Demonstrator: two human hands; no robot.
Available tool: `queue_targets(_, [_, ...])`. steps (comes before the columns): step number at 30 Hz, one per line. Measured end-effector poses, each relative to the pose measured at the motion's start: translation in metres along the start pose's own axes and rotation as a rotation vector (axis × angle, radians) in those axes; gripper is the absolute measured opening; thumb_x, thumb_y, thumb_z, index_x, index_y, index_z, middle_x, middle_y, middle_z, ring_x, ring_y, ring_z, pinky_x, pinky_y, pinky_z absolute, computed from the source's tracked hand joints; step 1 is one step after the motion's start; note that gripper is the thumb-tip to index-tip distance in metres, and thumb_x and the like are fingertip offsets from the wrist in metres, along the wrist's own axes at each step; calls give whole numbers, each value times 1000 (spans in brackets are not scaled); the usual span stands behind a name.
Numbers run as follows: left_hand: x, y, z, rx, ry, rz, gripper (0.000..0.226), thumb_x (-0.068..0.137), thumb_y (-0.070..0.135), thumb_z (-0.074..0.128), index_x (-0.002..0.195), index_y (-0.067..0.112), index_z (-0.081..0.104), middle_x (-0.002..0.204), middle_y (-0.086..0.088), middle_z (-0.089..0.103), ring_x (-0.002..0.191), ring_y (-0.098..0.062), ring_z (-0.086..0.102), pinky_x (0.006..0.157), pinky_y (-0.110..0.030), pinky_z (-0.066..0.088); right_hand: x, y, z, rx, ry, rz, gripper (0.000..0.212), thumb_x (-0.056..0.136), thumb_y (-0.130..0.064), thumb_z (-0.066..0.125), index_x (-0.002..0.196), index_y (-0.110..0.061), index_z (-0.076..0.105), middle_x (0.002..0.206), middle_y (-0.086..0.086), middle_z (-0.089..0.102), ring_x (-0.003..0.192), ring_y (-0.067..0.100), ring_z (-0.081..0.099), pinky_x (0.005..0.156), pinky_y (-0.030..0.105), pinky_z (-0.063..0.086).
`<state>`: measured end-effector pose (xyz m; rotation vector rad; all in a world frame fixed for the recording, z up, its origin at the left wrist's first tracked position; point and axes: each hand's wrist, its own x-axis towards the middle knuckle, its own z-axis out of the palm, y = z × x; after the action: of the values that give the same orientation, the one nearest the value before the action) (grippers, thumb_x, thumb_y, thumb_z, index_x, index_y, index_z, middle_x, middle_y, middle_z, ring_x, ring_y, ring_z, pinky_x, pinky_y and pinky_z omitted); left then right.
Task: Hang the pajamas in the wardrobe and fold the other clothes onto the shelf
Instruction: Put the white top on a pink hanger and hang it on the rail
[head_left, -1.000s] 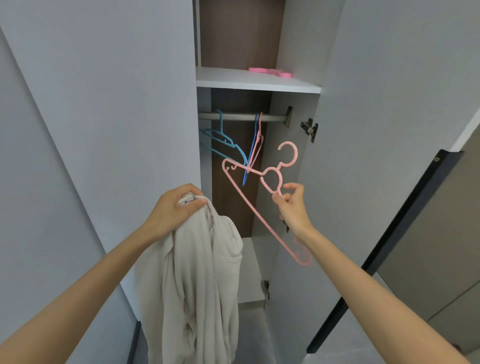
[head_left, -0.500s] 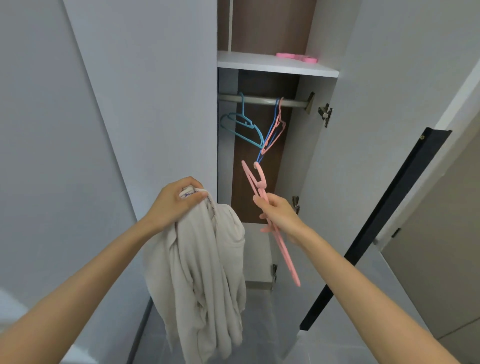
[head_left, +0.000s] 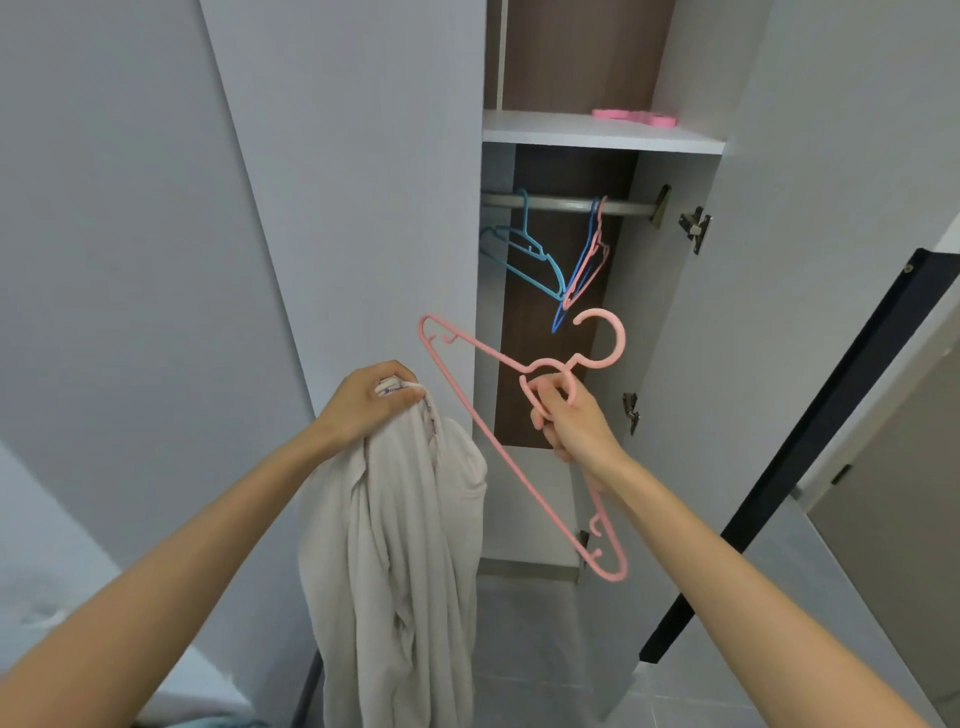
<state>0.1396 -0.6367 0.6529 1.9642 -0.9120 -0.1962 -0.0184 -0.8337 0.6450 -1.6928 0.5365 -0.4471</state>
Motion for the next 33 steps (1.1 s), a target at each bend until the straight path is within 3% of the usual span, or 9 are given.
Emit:
queue_targets(6, [0, -22, -24, 0, 164, -122, 9, 88, 24, 63, 87, 15, 66, 93, 2, 67, 91, -17, 61, 86, -33, 46, -13, 6, 17, -31, -58, -6, 30, 97, -43, 48, 95, -24, 71, 50, -9, 30, 39, 4, 25, 37, 18, 22])
queue_targets(12, [6, -46, -54, 6, 294, -218, 7, 86, 26, 64, 86, 19, 67, 92, 3, 66, 93, -20, 62, 85, -35, 47, -26, 9, 33, -45, -260, 107, 26, 96, -29, 54, 80, -19, 71, 53, -5, 27, 39, 7, 20, 36, 17, 17])
queue_targets(16, [7, -52, -60, 3, 288, -206, 5, 85, 25, 65, 84, 20, 67, 90, 2, 67, 93, -22, 63, 86, -37, 48, -32, 3, 49, -98, -424, 151, 25, 93, -35, 58, 76, -20, 69, 53, -6, 27, 40, 8, 19, 35, 17, 17])
queue_targets(21, [6, -49, -68, 37, 228, -142, 7, 86, 28, 66, 87, 21, 68, 96, 3, 69, 96, -19, 63, 91, -39, 48, -29, -2, 59, -147, -392, 161, 27, 92, -36, 59, 71, -23, 70, 49, -9, 28, 39, 8, 20, 35, 17, 18])
queue_targets(28, [6, -25, -78, 121, 24, 29, 8, 87, 31, 65, 86, 24, 69, 95, 12, 69, 95, -11, 63, 94, -37, 47, -22, -16, 61, -268, -476, 201, 23, 87, -32, 60, 69, -22, 69, 47, -9, 31, 39, 8, 22, 36, 18, 19])
queue_targets(31, [9, -16, -82, 362, 34, 97, 10, 87, 44, 61, 89, 37, 68, 103, 23, 66, 97, -2, 59, 87, -29, 45, -19, -23, 67, -393, -344, 117, 27, 89, -32, 57, 66, -23, 68, 43, -14, 40, 43, 5, 30, 42, 15, 23])
queue_targets(33, [10, -13, -83, 455, 99, 148, 14, 87, 48, 59, 91, 39, 68, 104, 27, 65, 88, 0, 55, 75, -23, 40, -17, -25, 69, -442, -213, 37, 31, 92, -30, 54, 66, -24, 70, 58, -19, 56, 52, 2, 41, 49, 15, 29])
